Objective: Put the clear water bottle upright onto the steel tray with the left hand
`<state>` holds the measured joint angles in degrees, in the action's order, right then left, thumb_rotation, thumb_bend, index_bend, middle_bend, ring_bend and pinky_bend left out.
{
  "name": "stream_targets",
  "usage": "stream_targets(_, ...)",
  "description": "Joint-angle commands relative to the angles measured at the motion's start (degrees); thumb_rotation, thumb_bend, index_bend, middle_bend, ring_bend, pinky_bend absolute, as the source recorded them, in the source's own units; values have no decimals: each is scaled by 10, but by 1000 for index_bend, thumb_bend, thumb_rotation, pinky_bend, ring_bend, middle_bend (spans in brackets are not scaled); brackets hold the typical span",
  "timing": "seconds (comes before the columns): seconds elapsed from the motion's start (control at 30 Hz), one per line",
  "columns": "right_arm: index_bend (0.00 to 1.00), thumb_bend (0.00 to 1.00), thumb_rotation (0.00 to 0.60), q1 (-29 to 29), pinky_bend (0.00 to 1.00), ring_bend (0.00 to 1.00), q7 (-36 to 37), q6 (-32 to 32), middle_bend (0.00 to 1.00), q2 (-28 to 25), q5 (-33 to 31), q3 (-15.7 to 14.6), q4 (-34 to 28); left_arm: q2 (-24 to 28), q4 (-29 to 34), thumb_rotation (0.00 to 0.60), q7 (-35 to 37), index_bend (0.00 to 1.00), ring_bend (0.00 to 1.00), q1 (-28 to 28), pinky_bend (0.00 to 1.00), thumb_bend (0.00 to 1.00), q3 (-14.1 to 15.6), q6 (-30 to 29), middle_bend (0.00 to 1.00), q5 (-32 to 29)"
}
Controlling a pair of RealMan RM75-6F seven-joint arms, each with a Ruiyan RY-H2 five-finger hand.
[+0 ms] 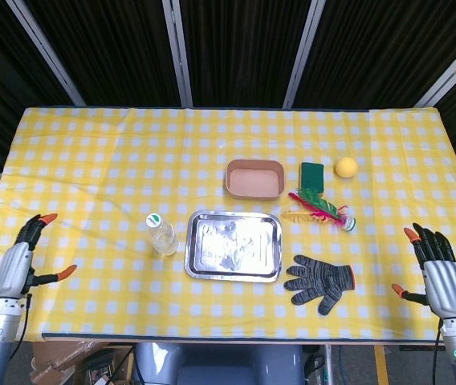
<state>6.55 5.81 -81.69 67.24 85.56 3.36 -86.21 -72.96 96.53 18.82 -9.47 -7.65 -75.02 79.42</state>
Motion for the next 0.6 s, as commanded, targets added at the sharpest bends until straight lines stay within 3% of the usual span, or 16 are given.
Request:
stream_targets(0.03,54,50,600,0,0,0,2,2,0,0,-1,0,1,-1,33,600,82,120,0,-45,0,151,-15,88,104,-39)
stream_targets(0.2,54,49,600,0,0,0,6,1,0,-2,1,0,1,1,51,600,132,119,0,-78,0,149,-12,168,89,-55)
stream_targets(0.6,54,49,600,0,0,0,21,3,0,-6,1,0,1,-97,0,600,89,120,0,-121,0,149,-35,184,90,-101)
